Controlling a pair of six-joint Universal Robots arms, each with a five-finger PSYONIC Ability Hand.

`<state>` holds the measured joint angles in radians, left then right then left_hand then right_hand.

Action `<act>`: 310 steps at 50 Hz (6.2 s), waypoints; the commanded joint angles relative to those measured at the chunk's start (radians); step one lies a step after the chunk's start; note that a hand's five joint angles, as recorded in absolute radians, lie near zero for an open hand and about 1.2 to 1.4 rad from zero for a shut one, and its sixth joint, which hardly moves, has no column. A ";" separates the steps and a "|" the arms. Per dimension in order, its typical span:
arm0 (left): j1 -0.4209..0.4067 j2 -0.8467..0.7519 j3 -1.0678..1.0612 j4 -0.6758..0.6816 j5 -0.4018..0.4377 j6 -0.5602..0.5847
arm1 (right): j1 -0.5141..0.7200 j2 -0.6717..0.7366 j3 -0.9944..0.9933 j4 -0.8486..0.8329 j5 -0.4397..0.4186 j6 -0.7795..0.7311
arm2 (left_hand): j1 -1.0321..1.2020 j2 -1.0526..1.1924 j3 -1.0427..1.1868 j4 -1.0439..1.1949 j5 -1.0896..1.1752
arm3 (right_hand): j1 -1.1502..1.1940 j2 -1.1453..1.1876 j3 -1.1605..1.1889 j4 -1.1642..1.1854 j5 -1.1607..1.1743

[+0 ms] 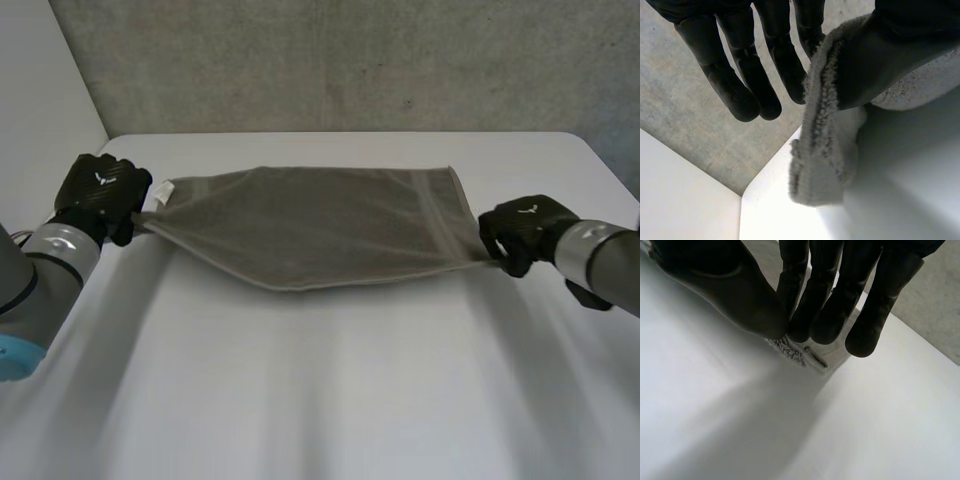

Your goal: Fold the towel.

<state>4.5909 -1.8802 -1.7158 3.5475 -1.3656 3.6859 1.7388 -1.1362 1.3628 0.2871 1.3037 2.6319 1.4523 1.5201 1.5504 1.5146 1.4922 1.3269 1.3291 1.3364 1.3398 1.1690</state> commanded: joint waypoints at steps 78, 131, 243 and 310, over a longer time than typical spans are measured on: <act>0.006 -0.073 -0.034 0.010 0.054 0.002 | 0.021 0.092 0.202 -0.215 0.006 -0.193 | -0.056 -0.124 -0.154 -0.118 -0.271 | -0.775 -0.777 -0.785 -0.788 -0.792; 0.039 0.244 -0.180 -0.154 0.068 0.000 | -0.189 -0.427 0.134 0.083 -0.208 -0.012 | -0.056 -0.124 -0.154 -0.118 -0.271 | 0.069 0.067 0.060 0.056 0.053; -0.207 0.046 -0.038 -0.029 -0.084 -0.290 | -0.027 0.372 -0.166 -0.256 0.158 -0.113 | -1.265 -1.333 -1.363 -1.327 -1.480 | 0.063 0.061 0.054 0.050 0.047; -0.253 0.018 -0.008 -0.024 -0.087 -0.187 | 0.257 0.213 -0.049 -0.232 0.100 -0.003 | -1.274 -1.342 -1.372 -1.336 -1.488 | -1.152 -1.155 -1.162 -1.165 -1.169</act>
<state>4.3693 -1.8363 -1.7350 3.5241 -1.4520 3.4794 2.0794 -0.8728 1.1627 -0.0205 1.3944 2.6293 0.2656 0.2587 0.2427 0.2632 0.2200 0.2296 0.2414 0.2388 0.2493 0.0570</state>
